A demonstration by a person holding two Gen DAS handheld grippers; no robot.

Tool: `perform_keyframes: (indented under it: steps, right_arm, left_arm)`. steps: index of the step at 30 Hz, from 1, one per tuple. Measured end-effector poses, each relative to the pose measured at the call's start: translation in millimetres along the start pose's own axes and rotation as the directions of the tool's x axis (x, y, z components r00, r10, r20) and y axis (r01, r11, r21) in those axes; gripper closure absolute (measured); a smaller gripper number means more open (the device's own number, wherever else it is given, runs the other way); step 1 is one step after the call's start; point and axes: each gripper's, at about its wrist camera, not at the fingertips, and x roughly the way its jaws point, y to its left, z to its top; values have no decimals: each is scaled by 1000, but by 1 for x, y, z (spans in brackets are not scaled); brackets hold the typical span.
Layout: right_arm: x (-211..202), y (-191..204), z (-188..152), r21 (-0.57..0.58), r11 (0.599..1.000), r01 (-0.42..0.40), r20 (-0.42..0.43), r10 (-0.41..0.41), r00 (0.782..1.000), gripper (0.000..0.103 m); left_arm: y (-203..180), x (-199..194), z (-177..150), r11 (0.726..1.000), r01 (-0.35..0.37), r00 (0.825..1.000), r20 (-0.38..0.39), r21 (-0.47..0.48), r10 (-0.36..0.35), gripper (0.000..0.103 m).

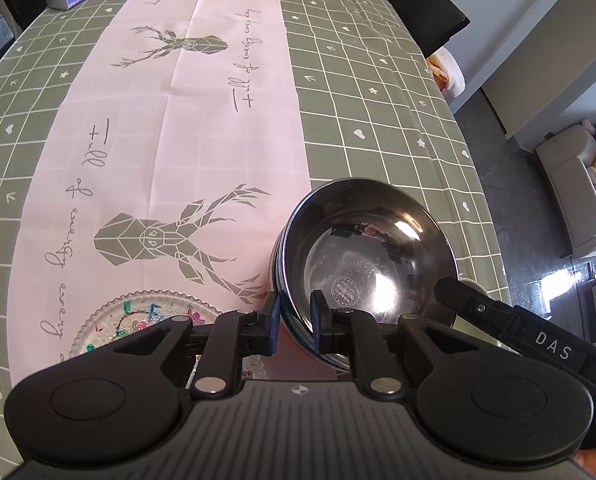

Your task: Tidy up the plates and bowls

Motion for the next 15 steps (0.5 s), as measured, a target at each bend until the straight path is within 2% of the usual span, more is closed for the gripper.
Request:
perform_keyframes:
  steps: [1,4,7,9,11,15]
  right_arm:
    - [-1,0,0,-2,1000,0,5,0,1000,87]
    - [-6,1,1,-9,1000,-2,29,3,1000,68]
    - [-13,2,1,-23,1000,-1,56,2,998,66]
    - [-18,2,3,-29,1000,-2,70,4,998,66]
    - [-24,0,5,-35,999,-5,85,8,996,66]
    - [-40,-5,10,-53,998,14,134,-7,991,66]
  left_arm:
    - [0,-2,0,1000,0,1000,10,6,0,81]
    - [-3,-9,-1,1000,-1,999,48,24,0,69]
    - [-7,-21,-4,999,-13,993,114,50,7,59]
    - [-13,-32,-8,996,-35,982,187,88,18,58]
    - [-19,-43,-14,992,-24,973,233,121,-4,58]
    - [-31,-58,-32,984,74,964,243,161,-112,59]
